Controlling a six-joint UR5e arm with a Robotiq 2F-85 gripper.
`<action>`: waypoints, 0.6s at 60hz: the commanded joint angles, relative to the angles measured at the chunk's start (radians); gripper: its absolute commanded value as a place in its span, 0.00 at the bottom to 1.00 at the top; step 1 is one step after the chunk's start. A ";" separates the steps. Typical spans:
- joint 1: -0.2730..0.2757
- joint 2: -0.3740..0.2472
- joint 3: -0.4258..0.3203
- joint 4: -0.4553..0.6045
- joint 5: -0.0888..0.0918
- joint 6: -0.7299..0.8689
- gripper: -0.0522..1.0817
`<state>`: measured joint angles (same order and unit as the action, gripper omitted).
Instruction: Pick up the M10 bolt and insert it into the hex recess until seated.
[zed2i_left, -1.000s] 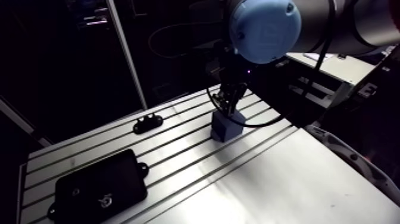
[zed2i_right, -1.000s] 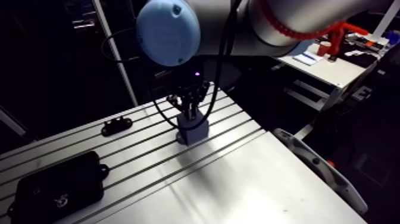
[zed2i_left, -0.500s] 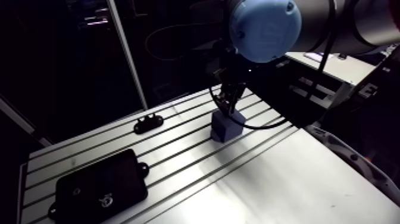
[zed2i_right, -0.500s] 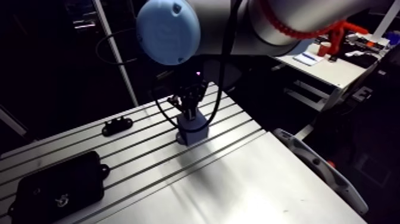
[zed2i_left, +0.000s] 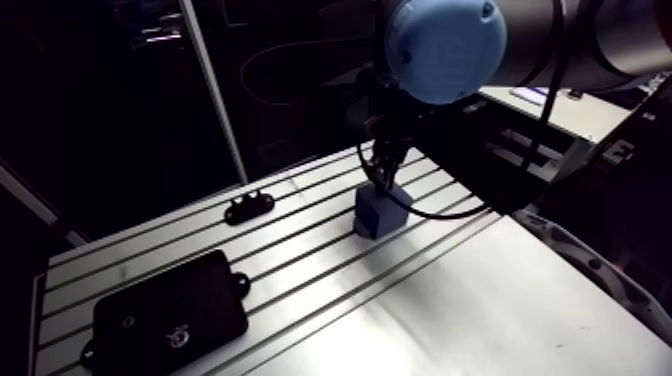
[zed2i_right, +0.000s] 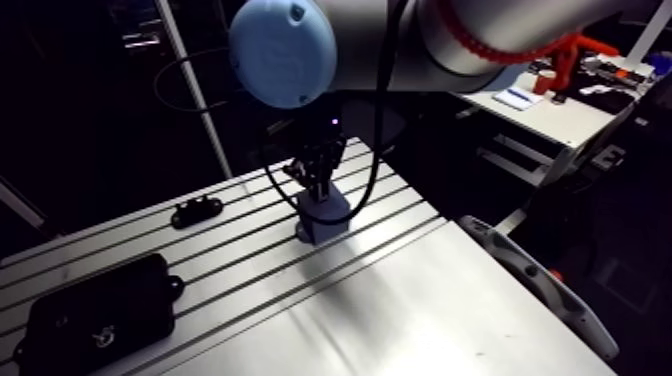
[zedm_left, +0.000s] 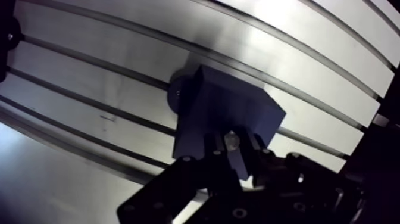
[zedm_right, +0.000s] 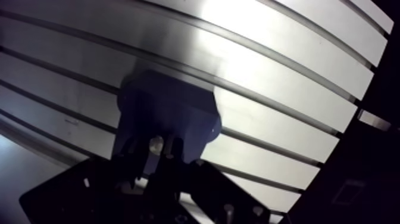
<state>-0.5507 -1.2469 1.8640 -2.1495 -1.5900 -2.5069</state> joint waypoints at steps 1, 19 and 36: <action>0.000 0.003 -0.002 0.000 0.000 -0.032 0.67; 0.000 0.004 -0.007 0.001 0.000 -0.089 0.67; 0.000 0.005 -0.007 0.001 0.000 -0.122 0.67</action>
<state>-0.5508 -1.2424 1.8578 -2.1487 -1.5900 -2.6045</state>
